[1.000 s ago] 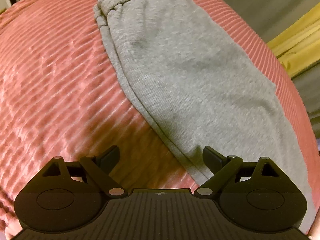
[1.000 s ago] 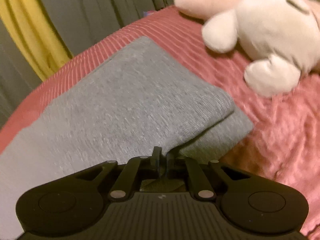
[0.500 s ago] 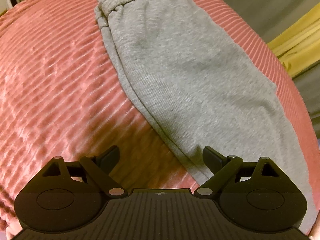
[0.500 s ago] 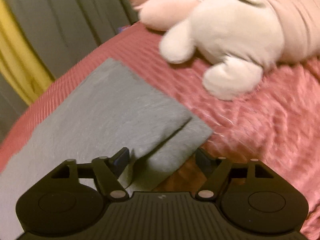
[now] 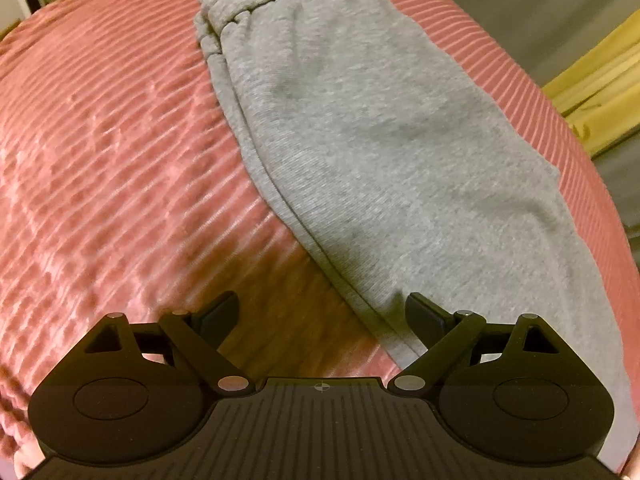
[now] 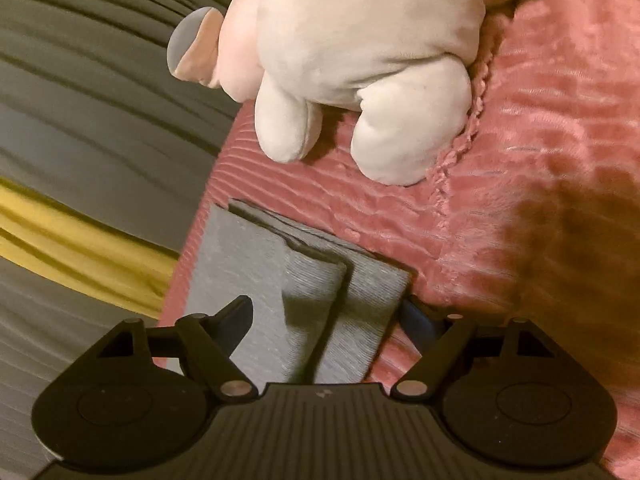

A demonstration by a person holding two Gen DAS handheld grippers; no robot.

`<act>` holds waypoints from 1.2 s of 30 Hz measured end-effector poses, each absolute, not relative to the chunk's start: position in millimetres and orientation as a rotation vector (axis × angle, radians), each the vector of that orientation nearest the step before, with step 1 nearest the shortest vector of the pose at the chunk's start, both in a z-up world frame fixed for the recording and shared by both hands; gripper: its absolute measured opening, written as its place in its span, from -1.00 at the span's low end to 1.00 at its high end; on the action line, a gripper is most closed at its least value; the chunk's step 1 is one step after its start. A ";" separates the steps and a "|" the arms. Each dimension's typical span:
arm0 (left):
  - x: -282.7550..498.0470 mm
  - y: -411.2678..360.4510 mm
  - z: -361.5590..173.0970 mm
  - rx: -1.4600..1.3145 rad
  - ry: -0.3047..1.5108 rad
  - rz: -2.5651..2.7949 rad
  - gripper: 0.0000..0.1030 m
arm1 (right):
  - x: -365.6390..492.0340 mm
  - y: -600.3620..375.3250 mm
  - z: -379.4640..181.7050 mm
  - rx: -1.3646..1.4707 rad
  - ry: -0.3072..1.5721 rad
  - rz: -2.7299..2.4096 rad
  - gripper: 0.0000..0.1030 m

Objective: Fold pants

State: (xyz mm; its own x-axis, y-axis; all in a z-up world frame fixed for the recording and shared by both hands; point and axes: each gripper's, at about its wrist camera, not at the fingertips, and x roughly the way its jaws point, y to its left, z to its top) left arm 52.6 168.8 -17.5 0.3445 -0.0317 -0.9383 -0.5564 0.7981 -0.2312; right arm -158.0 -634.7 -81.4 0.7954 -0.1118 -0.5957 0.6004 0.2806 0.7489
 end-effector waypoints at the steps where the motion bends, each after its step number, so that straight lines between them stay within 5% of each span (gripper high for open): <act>1: 52.6 169.3 -17.6 -0.584 1.185 0.369 0.83 | -157.2 -635.1 -82.0 1.211 0.473 -0.497 0.52; 4: 52.6 169.5 -18.0 -0.587 1.186 0.372 0.83 | -157.8 -633.1 -84.7 1.225 0.466 -0.457 -0.40; 5: 52.2 169.5 -17.8 -0.587 1.186 0.371 0.83 | -157.9 -631.5 -86.7 1.236 0.471 -0.450 -0.44; 9: 52.2 169.9 -17.7 -0.590 1.189 0.369 0.82 | -149.2 -630.1 -93.5 1.248 0.480 -0.458 -0.28; 11: 52.2 170.0 -17.8 -0.592 1.190 0.369 0.82 | -147.0 -632.2 -91.9 1.279 0.438 -0.408 0.45; 13: 52.7 170.1 -18.1 -0.592 1.194 0.369 0.82 | -141.4 -630.6 -87.7 1.266 0.431 -0.388 0.60; 15: 53.3 169.6 -18.7 -0.592 1.196 0.368 0.82 | -132.7 -625.5 -81.9 1.175 0.474 -0.423 0.53; 16: 53.0 169.8 -18.7 -0.594 1.195 0.366 0.82 | -130.0 -622.1 -80.0 1.134 0.490 -0.444 0.10; 17: 53.0 170.1 -18.8 -0.597 1.193 0.363 0.83 | -127.1 -619.2 -77.9 1.083 0.516 -0.470 -0.68; 18: 52.6 170.6 -19.0 -0.602 1.191 0.361 0.83 | -124.6 -617.9 -78.0 1.048 0.550 -0.486 -0.84; 27: 51.1 172.3 -20.1 -0.627 1.190 0.339 0.83 | -108.9 -587.9 -15.3 0.800 0.519 -0.486 -0.84; 32: 49.9 172.0 -18.9 -0.632 1.182 0.343 0.83 | -52.9 -443.2 70.5 0.322 0.483 -0.113 -0.84; 36: 44.3 172.3 -15.4 -0.639 1.153 0.334 0.83 | -23.6 -318.4 44.9 0.066 0.598 0.183 -0.83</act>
